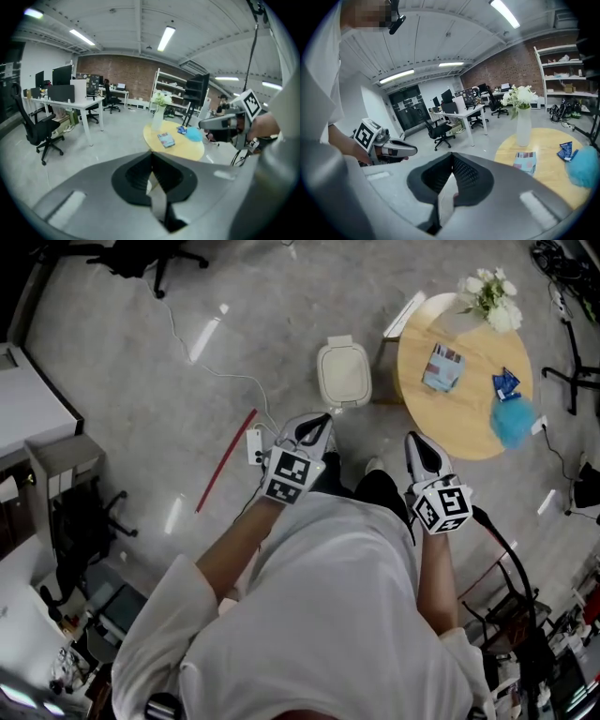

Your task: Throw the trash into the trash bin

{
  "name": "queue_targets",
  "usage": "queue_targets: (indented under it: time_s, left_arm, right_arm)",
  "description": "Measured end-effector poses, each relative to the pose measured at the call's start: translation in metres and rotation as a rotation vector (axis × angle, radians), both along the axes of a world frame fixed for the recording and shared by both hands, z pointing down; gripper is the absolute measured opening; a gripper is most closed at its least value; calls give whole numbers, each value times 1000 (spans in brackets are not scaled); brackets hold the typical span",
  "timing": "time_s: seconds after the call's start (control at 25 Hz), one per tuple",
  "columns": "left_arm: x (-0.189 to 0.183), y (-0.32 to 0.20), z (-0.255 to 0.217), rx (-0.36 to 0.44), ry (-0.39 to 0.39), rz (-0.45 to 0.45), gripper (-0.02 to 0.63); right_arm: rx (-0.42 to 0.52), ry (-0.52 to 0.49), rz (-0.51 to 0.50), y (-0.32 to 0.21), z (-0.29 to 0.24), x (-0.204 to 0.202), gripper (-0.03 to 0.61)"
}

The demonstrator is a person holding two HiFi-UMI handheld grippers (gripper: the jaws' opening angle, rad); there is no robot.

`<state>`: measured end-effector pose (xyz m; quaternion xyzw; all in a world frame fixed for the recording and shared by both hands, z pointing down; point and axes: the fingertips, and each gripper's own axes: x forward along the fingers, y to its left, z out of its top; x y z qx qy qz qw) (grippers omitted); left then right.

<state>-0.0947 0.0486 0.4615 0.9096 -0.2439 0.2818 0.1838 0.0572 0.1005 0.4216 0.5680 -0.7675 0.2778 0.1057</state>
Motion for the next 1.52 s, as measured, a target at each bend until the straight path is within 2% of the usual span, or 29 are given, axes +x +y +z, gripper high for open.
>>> queue_targets:
  time_s: [0.36,0.88,1.16,1.52]
  left_arm:
    - [1,-6,38,-122,-21,-48,3]
    - [26,0,70,-152,-93,-118,3]
    - [45,3,104,-177,-115,-160,3]
    - [52,8,154,-202,-156,-196,3]
  right_arm:
    - [-59,46,-39,-2,23,1,2]
    - [-98,33,-115,-3,48,40,2]
    - [-148,-5,-167,7,81,44,1]
    - [-203,-49,-200,13,127,47,2]
